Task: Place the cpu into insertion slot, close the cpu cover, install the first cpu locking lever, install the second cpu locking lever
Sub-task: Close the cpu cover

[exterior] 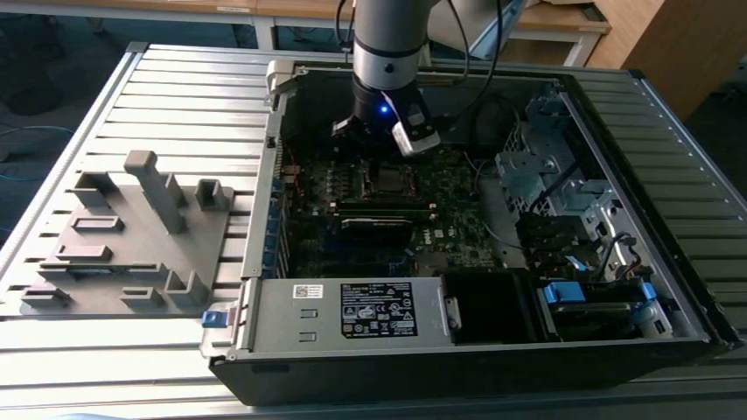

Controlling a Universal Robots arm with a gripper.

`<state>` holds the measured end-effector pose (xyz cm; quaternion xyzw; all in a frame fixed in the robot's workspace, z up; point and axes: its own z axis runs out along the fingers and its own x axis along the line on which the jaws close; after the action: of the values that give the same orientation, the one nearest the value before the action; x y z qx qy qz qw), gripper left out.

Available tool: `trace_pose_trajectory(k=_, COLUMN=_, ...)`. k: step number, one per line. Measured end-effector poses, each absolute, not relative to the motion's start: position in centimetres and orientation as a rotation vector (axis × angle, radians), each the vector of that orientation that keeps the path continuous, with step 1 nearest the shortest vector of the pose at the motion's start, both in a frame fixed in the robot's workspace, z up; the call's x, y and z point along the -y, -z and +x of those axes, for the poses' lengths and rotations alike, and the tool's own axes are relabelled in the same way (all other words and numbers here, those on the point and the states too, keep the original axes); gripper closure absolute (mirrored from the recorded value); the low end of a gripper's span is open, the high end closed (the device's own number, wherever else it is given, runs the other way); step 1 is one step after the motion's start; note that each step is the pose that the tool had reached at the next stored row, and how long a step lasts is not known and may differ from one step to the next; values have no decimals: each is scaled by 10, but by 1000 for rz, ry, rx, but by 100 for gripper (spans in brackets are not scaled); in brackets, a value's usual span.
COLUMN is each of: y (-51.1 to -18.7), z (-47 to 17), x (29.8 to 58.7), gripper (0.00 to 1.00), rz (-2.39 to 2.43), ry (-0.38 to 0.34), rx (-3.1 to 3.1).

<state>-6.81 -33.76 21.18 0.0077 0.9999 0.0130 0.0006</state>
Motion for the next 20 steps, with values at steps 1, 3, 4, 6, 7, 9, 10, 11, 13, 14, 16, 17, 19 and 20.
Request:
trace_pose_trajectory(k=1, y=-212, z=-68, x=338, gripper=89, rz=24, ry=-41, rx=-3140)
trace_pose_trajectory(k=3, y=-211, z=-69, x=338, gripper=89, rz=24, ry=-41, rx=-3140)
trace_pose_trajectory(k=4, y=-211, z=-69, x=338, gripper=89, rz=24, ry=-41, rx=-3140)
trace_pose_trajectory(k=6, y=-210, z=-69, x=338, gripper=89, rz=24, ry=-41, rx=-3140)
trace_pose_trajectory(k=7, y=-210, z=-69, x=338, gripper=89, rz=24, ry=-41, rx=-3140)
trace_pose_trajectory(k=9, y=-210, z=-69, x=338, gripper=89, rz=24, ry=-41, rx=-3140)
trace_pose_trajectory(k=10, y=-209, z=-69, x=338, gripper=89, rz=24, ry=-41, rx=-3140)
trace_pose_trajectory(k=11, y=-209, z=-69, x=338, gripper=89, rz=24, ry=-41, rx=-3140)
trace_pose_trajectory(k=13, y=-208, z=-70, x=338, gripper=89, rz=24, ry=-41, rx=-3140)
trace_pose_trajectory(k=14, y=-208, z=-70, x=338, gripper=89, rz=24, ry=-41, rx=-3140)
trace_pose_trajectory(k=16, y=-207, z=-70, x=338, gripper=89, rz=24, ry=-41, rx=-3140)
trace_pose_trajectory(k=17, y=-207, z=-70, x=338, gripper=89, rz=24, ry=-41, rx=-3140)
trace_pose_trajectory(k=19, y=-206, z=-70, x=338, gripper=89, rz=24, ry=-41, rx=-3140)
trace_pose_trajectory(k=20, y=-206, z=-70, x=338, gripper=89, rz=24, ry=-41, rx=-3140)
